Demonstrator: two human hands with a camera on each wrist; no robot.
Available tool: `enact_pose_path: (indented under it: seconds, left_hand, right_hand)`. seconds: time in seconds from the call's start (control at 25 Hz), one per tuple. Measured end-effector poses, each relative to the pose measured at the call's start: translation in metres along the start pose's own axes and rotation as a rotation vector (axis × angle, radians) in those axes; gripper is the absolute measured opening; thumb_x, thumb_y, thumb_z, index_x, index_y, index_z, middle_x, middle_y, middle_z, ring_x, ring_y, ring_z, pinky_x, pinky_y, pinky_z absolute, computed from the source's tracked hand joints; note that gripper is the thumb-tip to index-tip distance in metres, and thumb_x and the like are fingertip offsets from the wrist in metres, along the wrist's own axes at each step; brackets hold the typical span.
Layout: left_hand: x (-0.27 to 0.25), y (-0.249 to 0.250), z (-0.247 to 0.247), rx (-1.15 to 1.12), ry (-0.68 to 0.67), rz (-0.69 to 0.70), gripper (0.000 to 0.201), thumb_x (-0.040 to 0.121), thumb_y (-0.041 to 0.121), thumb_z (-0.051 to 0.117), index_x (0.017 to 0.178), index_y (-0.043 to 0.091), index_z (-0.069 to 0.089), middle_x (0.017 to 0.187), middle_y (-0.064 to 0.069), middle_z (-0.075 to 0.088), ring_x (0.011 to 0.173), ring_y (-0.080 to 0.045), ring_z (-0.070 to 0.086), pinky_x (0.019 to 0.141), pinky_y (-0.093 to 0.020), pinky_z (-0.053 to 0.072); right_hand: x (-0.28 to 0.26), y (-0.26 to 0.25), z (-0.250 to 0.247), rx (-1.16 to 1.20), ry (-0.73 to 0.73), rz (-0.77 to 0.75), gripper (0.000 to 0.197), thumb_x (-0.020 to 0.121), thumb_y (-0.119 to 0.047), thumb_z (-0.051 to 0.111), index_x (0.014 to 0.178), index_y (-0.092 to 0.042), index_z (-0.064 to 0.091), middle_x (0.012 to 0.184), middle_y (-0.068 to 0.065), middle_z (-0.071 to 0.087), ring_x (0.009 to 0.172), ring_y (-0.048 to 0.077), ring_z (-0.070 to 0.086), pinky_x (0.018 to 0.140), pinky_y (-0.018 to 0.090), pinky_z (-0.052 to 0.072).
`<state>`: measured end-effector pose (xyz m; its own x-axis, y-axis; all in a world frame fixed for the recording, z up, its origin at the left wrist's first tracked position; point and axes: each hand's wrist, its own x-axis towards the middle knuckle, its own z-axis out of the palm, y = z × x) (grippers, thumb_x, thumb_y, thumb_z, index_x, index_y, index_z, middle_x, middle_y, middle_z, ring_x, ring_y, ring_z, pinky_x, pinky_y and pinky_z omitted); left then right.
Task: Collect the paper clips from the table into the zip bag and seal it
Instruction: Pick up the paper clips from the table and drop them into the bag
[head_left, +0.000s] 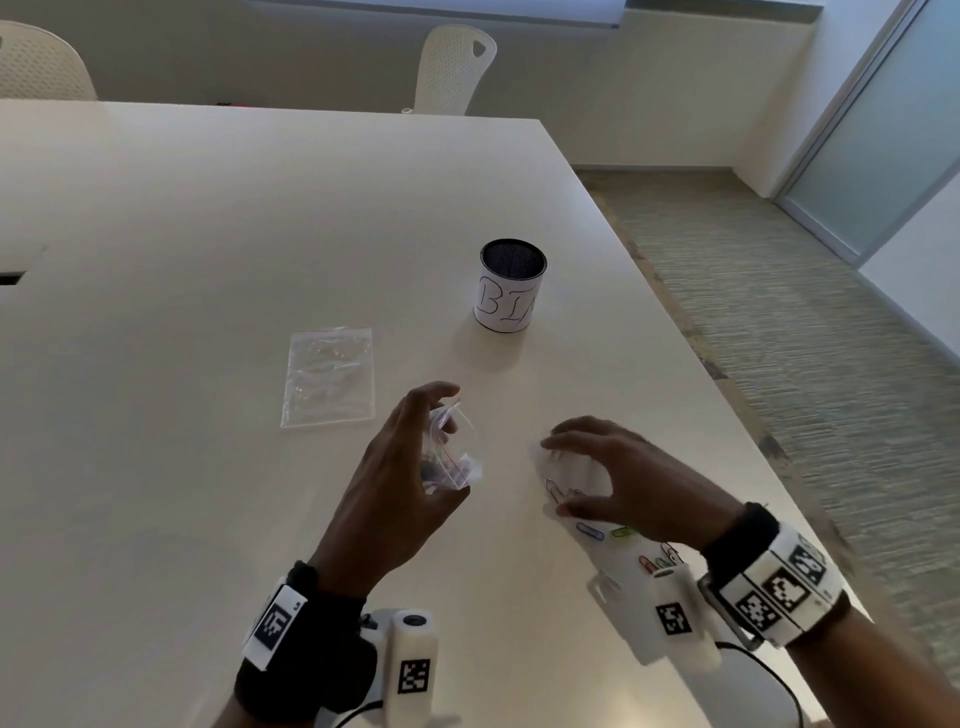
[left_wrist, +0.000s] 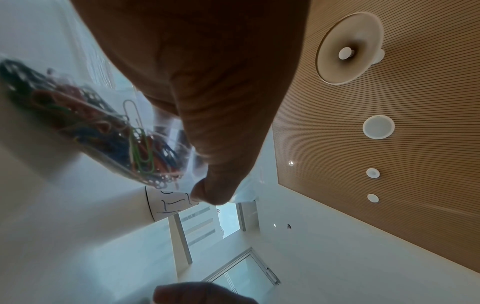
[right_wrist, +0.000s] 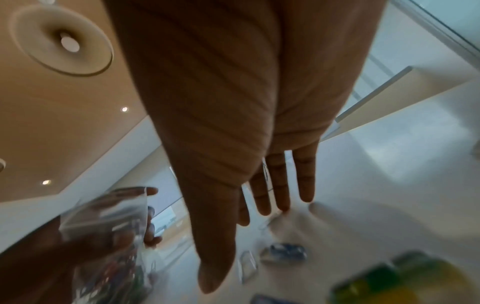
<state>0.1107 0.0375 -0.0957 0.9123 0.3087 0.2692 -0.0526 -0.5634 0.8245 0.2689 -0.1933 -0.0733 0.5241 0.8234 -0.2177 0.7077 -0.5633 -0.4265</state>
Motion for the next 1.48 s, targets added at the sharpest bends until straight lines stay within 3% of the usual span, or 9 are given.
enact_pose_path:
  seconds: [0.12,0.32,0.44,0.64,0.88,1.16,1.32,1.4,1.48]
  left_hand:
    - [0.0,0.0,0.0,0.0,-0.006,-0.006,0.067,0.084,0.019,0.079,0.14,0.028,0.043,0.109,0.011,0.055,0.087,-0.01,0.062,0.07,-0.01,0.05]
    - [0.0,-0.001,0.0,0.008,-0.003,-0.016,0.068,0.083,0.02,0.079,0.14,0.03,0.043,0.109,0.011,0.056,0.092,-0.008,0.062,0.072,-0.011,0.052]
    - [0.0,-0.002,0.0,0.01,0.0,-0.014,0.069,0.082,0.02,0.08,0.141,0.03,0.043,0.11,0.01,0.057,0.095,-0.009,0.062,0.074,-0.015,0.055]
    - [-0.001,-0.003,-0.001,0.009,-0.004,-0.032,0.071,0.082,0.02,0.081,0.14,0.034,0.043,0.111,0.011,0.058,0.092,-0.009,0.064,0.074,-0.017,0.057]
    - [0.0,-0.002,0.0,-0.002,-0.003,-0.027,0.069,0.082,0.018,0.081,0.139,0.033,0.043,0.11,0.011,0.058,0.093,-0.012,0.064,0.074,-0.016,0.056]
    - [-0.001,-0.001,0.001,-0.019,-0.01,-0.034,0.067,0.083,0.02,0.08,0.138,0.032,0.045,0.108,0.013,0.057,0.086,-0.009,0.063,0.073,-0.01,0.05]
    - [0.0,-0.002,0.002,-0.028,-0.01,-0.039,0.066,0.084,0.019,0.079,0.138,0.034,0.044,0.109,0.013,0.056,0.082,-0.012,0.064,0.072,-0.012,0.052]
    - [0.0,-0.003,0.002,-0.018,-0.01,-0.028,0.067,0.084,0.019,0.08,0.139,0.035,0.044,0.11,0.013,0.057,0.087,-0.011,0.064,0.073,-0.013,0.053]
    - [0.0,-0.004,0.002,-0.004,-0.012,-0.013,0.069,0.083,0.02,0.081,0.139,0.035,0.043,0.111,0.012,0.057,0.093,-0.01,0.064,0.073,-0.013,0.054]
  right_hand:
    - [-0.003,0.001,0.008,-0.049,0.007,-0.098,0.054,0.086,-0.056,0.073,0.134,-0.034,0.061,0.139,-0.019,0.051,0.128,-0.002,0.044,0.107,0.023,0.045]
    - [-0.019,0.006,0.001,-0.07,-0.069,-0.125,0.04,0.089,-0.041,0.077,0.127,-0.035,0.065,0.131,-0.019,0.053,0.118,-0.001,0.051,0.099,0.025,0.051]
    - [-0.022,0.009,0.0,-0.085,-0.103,-0.101,0.051,0.088,-0.039,0.077,0.136,-0.042,0.059,0.137,-0.022,0.046,0.123,-0.003,0.046,0.1,0.019,0.048]
    - [-0.025,0.006,0.014,-0.106,-0.031,-0.165,0.023,0.095,-0.028,0.071,0.117,-0.035,0.073,0.124,-0.014,0.06,0.103,-0.004,0.059,0.087,0.008,0.049]
    - [-0.02,-0.001,0.021,-0.192,0.029,-0.136,0.003,0.1,-0.019,0.064,0.1,-0.022,0.066,0.104,-0.004,0.062,0.08,0.01,0.064,0.071,0.025,0.056]
    - [-0.011,-0.01,0.018,-0.334,0.042,-0.054,0.013,0.094,-0.007,0.062,0.102,-0.017,0.061,0.093,0.002,0.062,0.076,0.016,0.064,0.069,0.029,0.057]
    - [-0.007,0.003,0.006,-0.241,0.091,-0.002,0.008,0.097,-0.011,0.066,0.097,-0.016,0.072,0.093,0.0,0.068,0.075,0.012,0.067,0.065,0.019,0.053]
    - [-0.007,0.01,-0.001,-0.071,0.184,0.048,0.013,0.093,-0.007,0.07,0.095,-0.017,0.077,0.088,-0.006,0.073,0.073,0.005,0.068,0.067,0.014,0.053]
    - [-0.008,0.005,-0.01,0.175,0.271,0.067,0.012,0.088,-0.007,0.077,0.091,-0.019,0.079,0.082,-0.009,0.077,0.072,0.003,0.072,0.074,0.018,0.06]
